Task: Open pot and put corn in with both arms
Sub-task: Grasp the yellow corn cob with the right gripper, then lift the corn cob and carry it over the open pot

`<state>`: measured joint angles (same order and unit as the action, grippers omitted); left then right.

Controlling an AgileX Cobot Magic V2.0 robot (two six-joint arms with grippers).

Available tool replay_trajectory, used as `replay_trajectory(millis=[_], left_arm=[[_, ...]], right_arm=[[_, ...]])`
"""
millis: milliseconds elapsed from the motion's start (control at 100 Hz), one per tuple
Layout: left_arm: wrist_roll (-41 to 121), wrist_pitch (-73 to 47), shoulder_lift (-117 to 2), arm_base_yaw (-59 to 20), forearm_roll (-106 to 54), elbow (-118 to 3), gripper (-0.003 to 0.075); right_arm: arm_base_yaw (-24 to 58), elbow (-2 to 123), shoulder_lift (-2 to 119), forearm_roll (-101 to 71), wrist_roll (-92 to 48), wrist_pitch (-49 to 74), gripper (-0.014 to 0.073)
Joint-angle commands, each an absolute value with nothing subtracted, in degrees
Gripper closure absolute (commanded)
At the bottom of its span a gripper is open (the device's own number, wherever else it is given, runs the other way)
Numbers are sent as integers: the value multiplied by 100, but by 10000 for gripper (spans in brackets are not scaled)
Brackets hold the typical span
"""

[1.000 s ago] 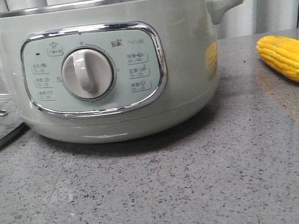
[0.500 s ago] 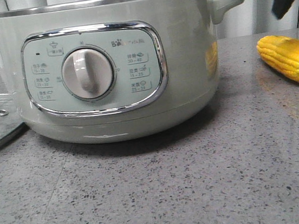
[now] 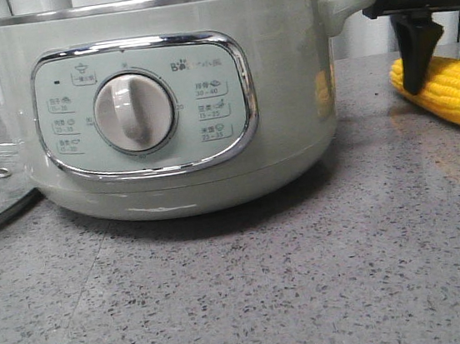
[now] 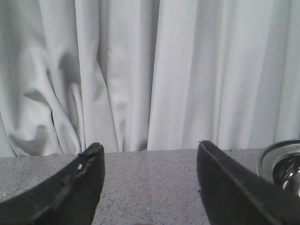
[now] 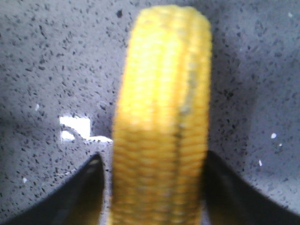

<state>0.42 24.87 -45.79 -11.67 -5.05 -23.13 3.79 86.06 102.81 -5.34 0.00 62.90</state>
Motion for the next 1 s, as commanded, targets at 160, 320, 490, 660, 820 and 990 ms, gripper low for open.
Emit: replay_trajectory(millis=[160,320,490,660,820,990], left_arm=[[0,2876,-4535,-1216,-491,-2499,311],[0,2921,-4535,-1216,-491,-2499,311],[0,3034,-4535,-1216,-491,-2499,310],[0,3047,-4535,-1216,-491,-2499,311],[0,3047,-4535,-1216,-491,-2499,311],[0,3047,-4535,-1216,-491,-2499,311]], right_arm=[[378,8842,10028,-345,0,6420,656],[378,9278,9898,-148,0,6675,656],[415,10311,9585,-132,-56,7247,656],[958,11306,9422,-209,-216,7479,656],[1911,11676,9396,-462,-254,7448,656],[2734,11676,9682,-561,-254,7392,656]])
